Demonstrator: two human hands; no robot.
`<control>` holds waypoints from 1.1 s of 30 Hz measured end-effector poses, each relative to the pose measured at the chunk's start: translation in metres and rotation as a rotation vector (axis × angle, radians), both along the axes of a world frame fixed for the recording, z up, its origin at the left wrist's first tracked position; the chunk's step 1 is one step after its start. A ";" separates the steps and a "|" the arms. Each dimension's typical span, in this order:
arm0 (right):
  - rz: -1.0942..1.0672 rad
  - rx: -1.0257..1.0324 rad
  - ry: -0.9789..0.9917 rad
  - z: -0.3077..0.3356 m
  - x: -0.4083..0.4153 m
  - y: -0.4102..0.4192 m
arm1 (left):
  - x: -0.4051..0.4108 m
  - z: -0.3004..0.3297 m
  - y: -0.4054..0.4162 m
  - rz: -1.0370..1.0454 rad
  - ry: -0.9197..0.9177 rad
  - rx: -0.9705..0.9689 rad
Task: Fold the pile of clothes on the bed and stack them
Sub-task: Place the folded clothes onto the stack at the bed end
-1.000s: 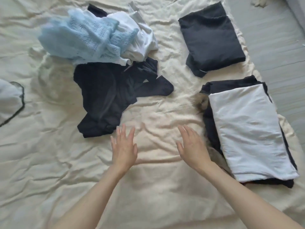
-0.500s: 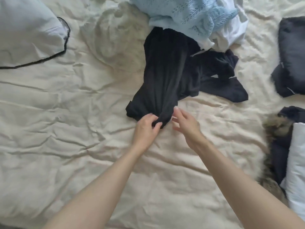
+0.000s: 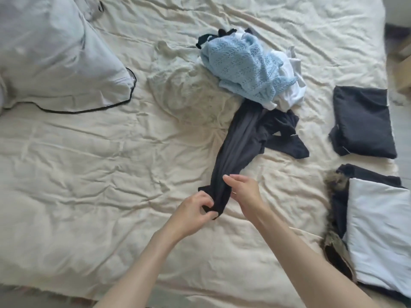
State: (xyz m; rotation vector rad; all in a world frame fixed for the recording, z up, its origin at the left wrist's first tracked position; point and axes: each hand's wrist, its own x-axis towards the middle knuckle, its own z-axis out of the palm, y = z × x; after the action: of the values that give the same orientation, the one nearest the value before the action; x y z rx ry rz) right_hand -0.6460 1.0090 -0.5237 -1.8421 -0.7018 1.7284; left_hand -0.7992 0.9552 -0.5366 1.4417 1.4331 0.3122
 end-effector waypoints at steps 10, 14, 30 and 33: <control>0.274 0.392 -0.190 0.156 -0.005 -0.064 | -0.045 0.125 -0.032 0.420 -0.179 -0.091; 0.434 0.595 -0.233 0.218 -0.028 -0.050 | -0.066 0.169 -0.034 0.328 -0.213 0.026; 0.620 0.880 -0.362 0.323 -0.127 -0.030 | -0.174 0.358 -0.111 0.700 -0.021 0.523; 0.762 0.978 -0.215 0.325 -0.160 -0.078 | -0.198 0.386 -0.118 0.745 0.039 0.578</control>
State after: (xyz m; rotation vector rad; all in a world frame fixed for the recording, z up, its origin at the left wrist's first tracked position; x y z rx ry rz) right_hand -0.8059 0.9310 -0.1983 -1.0903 -2.0754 1.1348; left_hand -0.9973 0.8377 -0.1510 1.2808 1.9774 1.2519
